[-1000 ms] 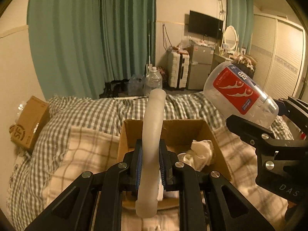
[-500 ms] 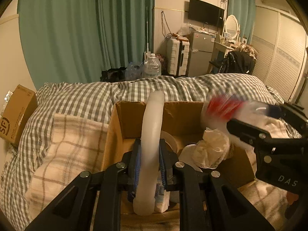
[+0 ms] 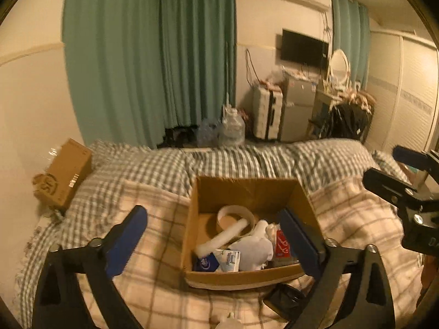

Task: Organize objects
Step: 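Move the left gripper to the white figure and the right to the black cup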

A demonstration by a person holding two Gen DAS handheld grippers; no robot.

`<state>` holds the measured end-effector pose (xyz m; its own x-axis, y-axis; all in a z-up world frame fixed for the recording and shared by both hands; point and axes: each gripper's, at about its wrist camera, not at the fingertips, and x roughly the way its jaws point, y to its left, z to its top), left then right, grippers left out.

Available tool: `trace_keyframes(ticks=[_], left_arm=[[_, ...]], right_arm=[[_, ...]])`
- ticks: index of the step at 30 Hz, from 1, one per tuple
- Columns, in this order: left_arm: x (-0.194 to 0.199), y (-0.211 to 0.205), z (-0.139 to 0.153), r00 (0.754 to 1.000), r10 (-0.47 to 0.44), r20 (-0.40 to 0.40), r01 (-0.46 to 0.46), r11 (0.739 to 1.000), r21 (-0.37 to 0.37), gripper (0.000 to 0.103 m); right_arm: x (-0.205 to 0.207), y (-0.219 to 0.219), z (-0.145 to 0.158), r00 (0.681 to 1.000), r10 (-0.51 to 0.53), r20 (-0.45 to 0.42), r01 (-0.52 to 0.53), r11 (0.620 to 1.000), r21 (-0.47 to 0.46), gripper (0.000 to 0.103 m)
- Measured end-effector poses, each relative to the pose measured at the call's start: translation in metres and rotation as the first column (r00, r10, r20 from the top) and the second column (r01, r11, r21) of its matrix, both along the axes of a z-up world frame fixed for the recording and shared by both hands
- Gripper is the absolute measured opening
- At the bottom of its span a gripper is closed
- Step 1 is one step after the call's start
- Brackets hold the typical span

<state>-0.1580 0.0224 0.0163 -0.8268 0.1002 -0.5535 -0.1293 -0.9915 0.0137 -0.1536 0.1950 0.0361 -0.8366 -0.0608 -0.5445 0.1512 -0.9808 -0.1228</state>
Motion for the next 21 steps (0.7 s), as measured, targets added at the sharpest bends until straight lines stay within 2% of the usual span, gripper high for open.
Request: trace_keyframes(ticks=[6, 11, 16, 19, 21], left_arm=[[0.042, -0.007, 0.027, 0.998, 0.018, -0.053, -0.017, 1.0, 0.009, 0.103], [0.074, -0.01, 0.028, 0.996, 0.037, -0.086, -0.036, 0.999, 0.009, 0.103], [0.092, -0.012, 0.008, 0.997, 0.034, -0.073, -0.032, 0.999, 0.026, 0.103], [0.095, -0.011, -0.011, 0.998, 0.043, -0.051, -0.042, 0.999, 0.017, 0.103], [0.092, -0.013, -0.029, 0.999, 0.046, -0.009, -0.046, 0.999, 0.02, 0.103]], right_arm=[[0.049, 0.003, 0.032, 0.998, -0.003, -0.066, 0.004, 1.0, 0.011, 0.095], [0.085, 0.003, 0.038, 0.994, -0.008, -0.104, 0.01, 1.0, 0.02, 0.1], [0.114, -0.001, 0.014, 0.992, -0.02, -0.126, 0.024, 0.999, 0.032, 0.102], [0.118, -0.006, -0.012, 0.997, -0.002, -0.081, 0.005, 0.999, 0.033, 0.102], [0.111, -0.009, -0.033, 0.999, 0.004, -0.035, -0.003, 1.0, 0.022, 0.102]])
